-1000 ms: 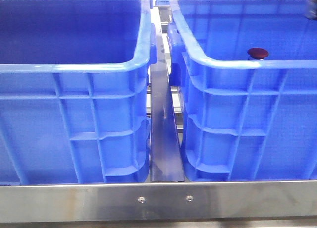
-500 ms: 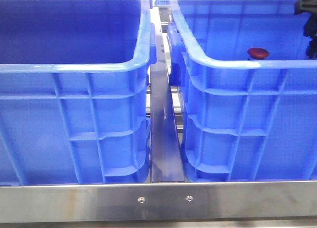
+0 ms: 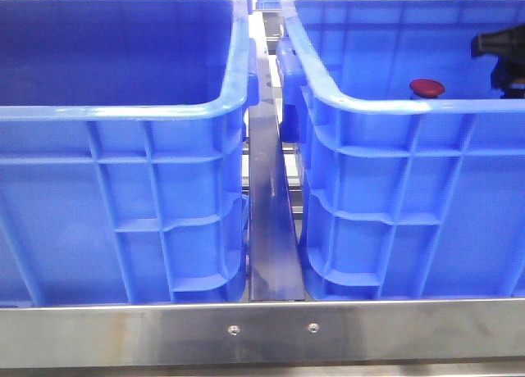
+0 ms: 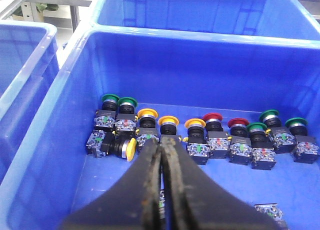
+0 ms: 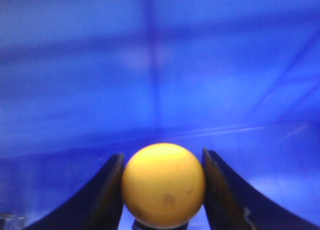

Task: Pick red and yellow buttons and place in box
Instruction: 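Carry the yellow button with the right gripper beside the red button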

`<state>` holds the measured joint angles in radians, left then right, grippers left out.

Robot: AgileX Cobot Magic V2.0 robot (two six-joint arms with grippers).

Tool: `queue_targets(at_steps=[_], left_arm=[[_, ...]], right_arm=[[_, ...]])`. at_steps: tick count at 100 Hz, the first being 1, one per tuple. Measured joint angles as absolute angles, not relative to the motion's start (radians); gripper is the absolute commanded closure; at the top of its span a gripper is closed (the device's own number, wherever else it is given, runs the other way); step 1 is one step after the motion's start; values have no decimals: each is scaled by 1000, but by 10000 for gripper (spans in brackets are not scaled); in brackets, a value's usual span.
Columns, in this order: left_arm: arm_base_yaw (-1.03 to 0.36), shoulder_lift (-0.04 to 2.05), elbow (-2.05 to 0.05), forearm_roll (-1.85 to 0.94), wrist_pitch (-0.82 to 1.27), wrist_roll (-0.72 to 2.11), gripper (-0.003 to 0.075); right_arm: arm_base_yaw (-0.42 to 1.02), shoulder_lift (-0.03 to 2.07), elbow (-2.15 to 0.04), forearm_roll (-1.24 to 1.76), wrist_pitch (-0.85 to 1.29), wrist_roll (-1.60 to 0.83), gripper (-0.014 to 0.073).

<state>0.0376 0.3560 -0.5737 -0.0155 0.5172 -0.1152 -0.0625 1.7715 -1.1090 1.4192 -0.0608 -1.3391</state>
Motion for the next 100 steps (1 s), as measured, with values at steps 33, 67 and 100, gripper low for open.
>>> queue_targets(at_steps=[33, 67, 100], left_arm=[[38, 356, -574, -16, 517, -115, 739], [38, 356, -574, -16, 517, -115, 739], [38, 356, -574, -16, 517, -115, 739]], right_arm=[[-66, 1777, -1116, 1419, -25, -1339, 437], [-68, 1769, -1039, 1439, 0, -1342, 419], [-68, 1765, -1008, 1453, 0, -1345, 153]])
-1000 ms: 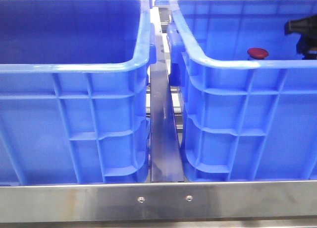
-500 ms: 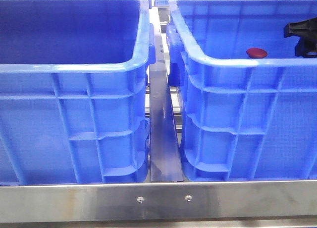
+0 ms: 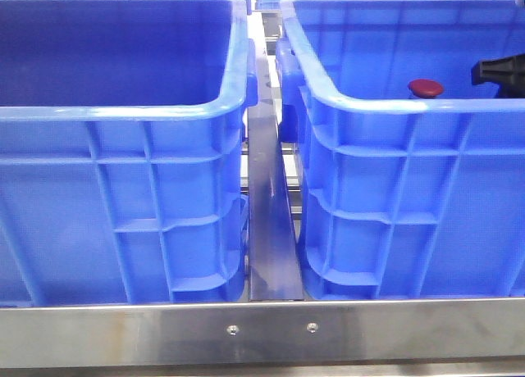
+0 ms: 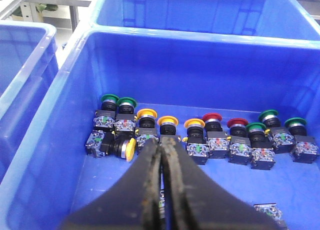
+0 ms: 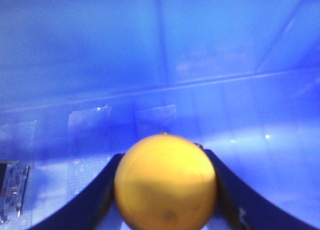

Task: Pick red and yellow buttons and place in box
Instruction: 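Carry the yellow button with the right gripper beside the red button, then open the right gripper to release the yellow button and withdraw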

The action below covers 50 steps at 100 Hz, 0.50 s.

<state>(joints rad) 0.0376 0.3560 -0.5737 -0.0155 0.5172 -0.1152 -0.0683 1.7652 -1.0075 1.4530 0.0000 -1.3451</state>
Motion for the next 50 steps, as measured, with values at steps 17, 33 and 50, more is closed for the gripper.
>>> queue_targets(at_steps=[17, 33, 50], left_arm=[[38, 356, -574, -16, 517, -115, 739], [38, 356, -574, -16, 517, -115, 739], [38, 356, -574, -16, 517, -115, 739]], right_arm=[[-67, 1763, -985, 1453, 14, -1345, 71], [-67, 1702, -985, 1453, 14, -1345, 71], [-67, 1621, -985, 1453, 14, -1345, 71]])
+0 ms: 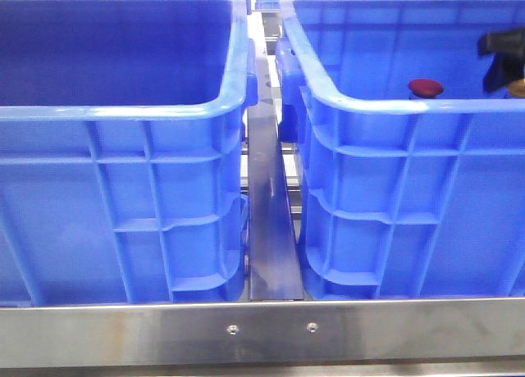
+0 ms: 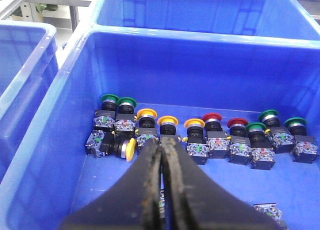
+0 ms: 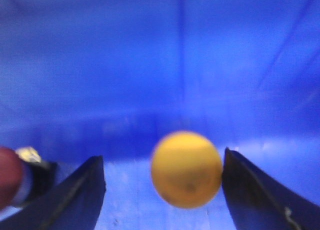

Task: Pick red and yellow buttons and place in box
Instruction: 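Open the right gripper to release the yellow button and withdraw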

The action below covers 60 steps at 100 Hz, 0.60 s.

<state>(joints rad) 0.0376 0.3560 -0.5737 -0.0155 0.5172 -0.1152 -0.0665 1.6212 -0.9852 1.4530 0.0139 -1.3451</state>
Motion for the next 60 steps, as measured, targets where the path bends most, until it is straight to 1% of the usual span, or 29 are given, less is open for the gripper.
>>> queue_targets(at_steps=[21, 60], left_arm=[[38, 356, -574, -16, 517, -115, 739], [38, 356, -574, -16, 517, -115, 739]], right_arm=[[-67, 1462, -945, 1453, 26, -1345, 74], [-67, 1022, -748, 1453, 75, -1345, 74]])
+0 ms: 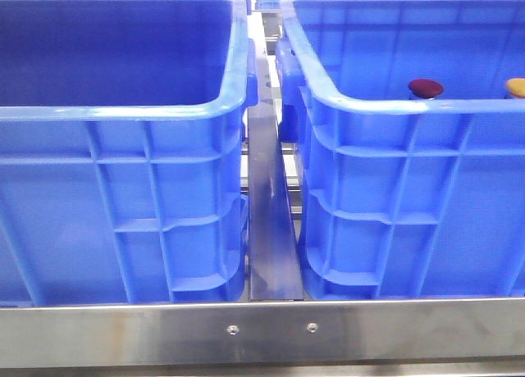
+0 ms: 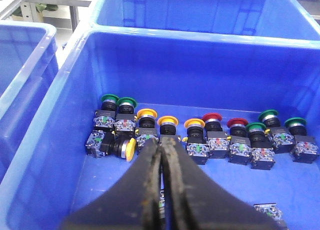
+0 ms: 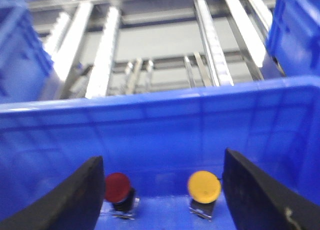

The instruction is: Pick red and yellow buttons and place in box

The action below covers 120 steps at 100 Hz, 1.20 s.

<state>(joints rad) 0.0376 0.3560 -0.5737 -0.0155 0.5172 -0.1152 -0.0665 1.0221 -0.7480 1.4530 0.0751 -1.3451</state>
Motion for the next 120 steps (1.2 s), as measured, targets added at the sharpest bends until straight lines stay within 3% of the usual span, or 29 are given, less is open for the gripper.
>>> queue_targets(at_steps=[18, 27, 49, 59, 120], left_arm=[[38, 356, -574, -16, 517, -115, 739], [38, 356, -574, -16, 517, -115, 739], [38, 356, -574, -16, 517, -115, 739], [38, 356, -574, -16, 517, -115, 739], [38, 356, -574, -16, 517, -115, 739]], right_arm=[[-67, 849, -671, 1453, 162, -1345, 82], [-67, 785, -640, 1453, 202, -1345, 151], [-67, 703, -617, 1449, 234, -1345, 536], [-67, 702, -614, 1447, 237, -1345, 667], [-67, 702, -614, 1447, 246, -1345, 662]])
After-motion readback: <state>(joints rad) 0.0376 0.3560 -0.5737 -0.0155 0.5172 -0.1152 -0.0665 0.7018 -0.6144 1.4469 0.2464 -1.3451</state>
